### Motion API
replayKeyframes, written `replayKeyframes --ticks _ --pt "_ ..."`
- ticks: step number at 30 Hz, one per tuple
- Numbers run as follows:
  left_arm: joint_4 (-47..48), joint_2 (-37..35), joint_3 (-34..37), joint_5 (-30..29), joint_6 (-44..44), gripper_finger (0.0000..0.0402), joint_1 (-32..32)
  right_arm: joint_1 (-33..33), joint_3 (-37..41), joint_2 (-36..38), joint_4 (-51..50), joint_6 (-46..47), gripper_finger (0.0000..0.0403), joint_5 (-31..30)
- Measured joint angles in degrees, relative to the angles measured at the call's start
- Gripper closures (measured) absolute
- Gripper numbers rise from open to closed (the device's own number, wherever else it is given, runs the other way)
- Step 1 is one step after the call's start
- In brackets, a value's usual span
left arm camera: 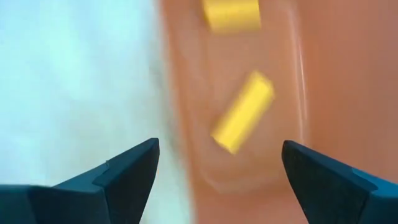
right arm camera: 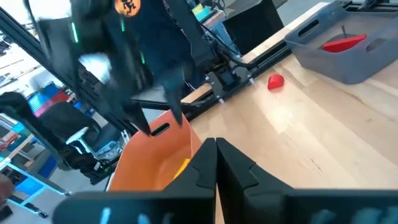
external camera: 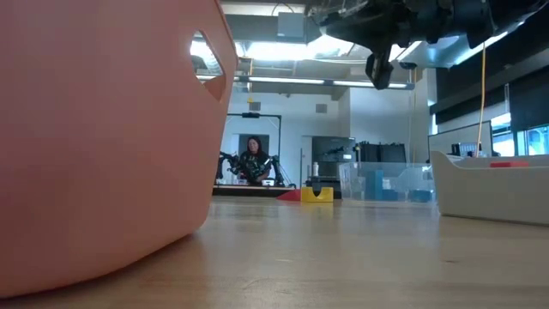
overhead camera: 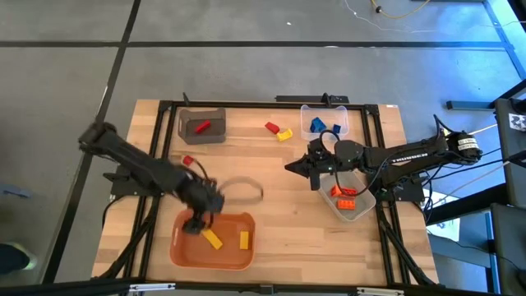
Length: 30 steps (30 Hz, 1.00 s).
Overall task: Sort & place blocks by color
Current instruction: Put the yellow block into the orange bin
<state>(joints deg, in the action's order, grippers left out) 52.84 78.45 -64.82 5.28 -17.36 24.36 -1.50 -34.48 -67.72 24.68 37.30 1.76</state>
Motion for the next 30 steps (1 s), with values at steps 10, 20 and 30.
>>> replayKeyframes --ticks 10,20,30 --pt "-26.7 -24.5 7.4 -10.0 2.3 0.0072 -20.8 0.0 -4.7 0.0 -4.2 -3.2 0.0403 -0.6" --pt "-68.6 -36.1 33.3 -4.8 -8.5 0.0079 -27.0 0.0 -8.9 0.0 -9.3 -9.0 0.0403 -2.7" --pt "-70.5 -36.3 33.9 -8.1 -9.5 0.0081 -27.0 0.9 -14.3 -2.3 -18.4 0.9 0.0403 -5.2"
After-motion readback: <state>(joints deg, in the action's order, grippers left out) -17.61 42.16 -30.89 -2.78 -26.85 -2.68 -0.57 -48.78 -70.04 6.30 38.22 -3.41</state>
